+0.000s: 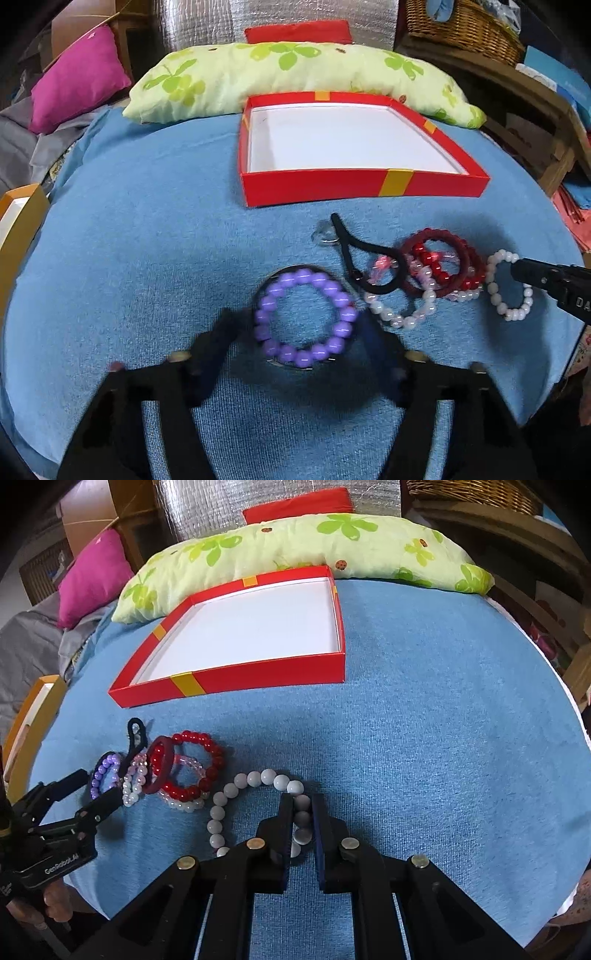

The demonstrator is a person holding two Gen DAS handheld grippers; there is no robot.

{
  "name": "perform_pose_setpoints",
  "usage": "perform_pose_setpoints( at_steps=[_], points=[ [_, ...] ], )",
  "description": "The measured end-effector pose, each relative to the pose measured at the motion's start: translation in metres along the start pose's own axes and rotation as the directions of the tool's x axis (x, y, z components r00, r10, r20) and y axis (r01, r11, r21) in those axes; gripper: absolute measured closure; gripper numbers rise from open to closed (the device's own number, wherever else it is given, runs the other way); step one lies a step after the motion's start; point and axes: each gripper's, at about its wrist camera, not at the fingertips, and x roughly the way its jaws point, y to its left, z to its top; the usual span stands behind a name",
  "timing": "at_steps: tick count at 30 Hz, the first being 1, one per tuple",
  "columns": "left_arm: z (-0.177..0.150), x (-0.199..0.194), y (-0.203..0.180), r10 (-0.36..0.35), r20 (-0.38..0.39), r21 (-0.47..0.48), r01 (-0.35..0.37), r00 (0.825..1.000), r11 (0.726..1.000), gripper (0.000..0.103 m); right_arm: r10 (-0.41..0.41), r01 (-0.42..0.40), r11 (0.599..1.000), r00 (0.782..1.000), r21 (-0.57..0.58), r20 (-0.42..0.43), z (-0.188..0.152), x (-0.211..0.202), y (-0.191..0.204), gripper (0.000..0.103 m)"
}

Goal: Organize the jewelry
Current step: 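Grasp the silver bangle with the left gripper while the right gripper lifts the white bracelet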

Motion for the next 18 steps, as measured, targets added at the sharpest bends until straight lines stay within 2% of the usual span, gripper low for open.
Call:
perform_pose_setpoints(
  at_steps=[5, 11, 18],
  points=[
    [-0.002, -0.007, 0.005, -0.024, 0.012, -0.018, 0.025, 1.0, 1.0, 0.04, 0.014, -0.014, 1.0, 0.999, -0.007, 0.036, 0.001, -0.007, 0.006, 0.092],
    [0.0, -0.027, 0.01, -0.039, 0.084, -0.022, 0.041, 0.996, 0.999, 0.04, 0.051, -0.05, 0.999, 0.994, -0.011, 0.099, 0.002, -0.021, 0.01, 0.092],
    [0.003, -0.032, 0.012, -0.048, 0.102, -0.03, 0.051, 0.994, 0.998, 0.04, 0.078, -0.076, 0.997, 0.986, -0.019, 0.145, 0.005, -0.03, 0.015, 0.092]
  ],
)
